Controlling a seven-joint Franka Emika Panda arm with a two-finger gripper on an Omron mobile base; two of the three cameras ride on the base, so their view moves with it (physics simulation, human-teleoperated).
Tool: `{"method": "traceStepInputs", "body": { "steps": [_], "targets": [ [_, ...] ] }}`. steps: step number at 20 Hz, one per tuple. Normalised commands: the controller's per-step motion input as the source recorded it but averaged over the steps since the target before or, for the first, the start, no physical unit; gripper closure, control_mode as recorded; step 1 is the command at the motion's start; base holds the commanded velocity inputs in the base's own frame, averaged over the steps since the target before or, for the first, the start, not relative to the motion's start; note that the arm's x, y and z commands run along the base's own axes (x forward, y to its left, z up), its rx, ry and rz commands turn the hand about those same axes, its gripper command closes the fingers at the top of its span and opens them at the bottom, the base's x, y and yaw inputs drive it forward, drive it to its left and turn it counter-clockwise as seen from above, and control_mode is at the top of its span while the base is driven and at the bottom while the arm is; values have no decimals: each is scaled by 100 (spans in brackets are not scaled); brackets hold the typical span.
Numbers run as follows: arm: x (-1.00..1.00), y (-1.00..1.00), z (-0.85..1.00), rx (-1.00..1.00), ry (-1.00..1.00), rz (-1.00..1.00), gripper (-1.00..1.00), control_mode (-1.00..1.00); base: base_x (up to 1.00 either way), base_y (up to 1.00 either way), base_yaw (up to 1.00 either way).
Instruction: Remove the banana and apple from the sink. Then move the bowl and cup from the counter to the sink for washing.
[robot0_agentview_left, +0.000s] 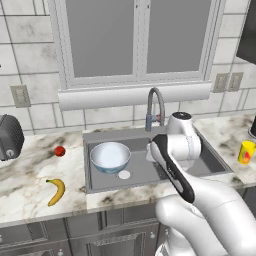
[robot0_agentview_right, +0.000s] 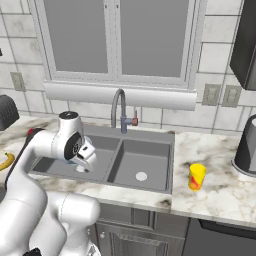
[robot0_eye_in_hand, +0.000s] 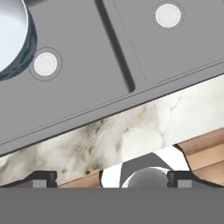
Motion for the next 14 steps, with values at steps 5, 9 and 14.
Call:
{"method": "traceStepInputs", "body": {
  "steps": [5,9,14],
  "targets": [
    [-8,-24,6,0,6,0,-100,-100,0,0,0],
    [-10,-26,4,-2,5,2,-100,-100,0,0,0],
    [-11,-28,2,-2,1,4,-100,-100,0,0,0]
  ]
}}
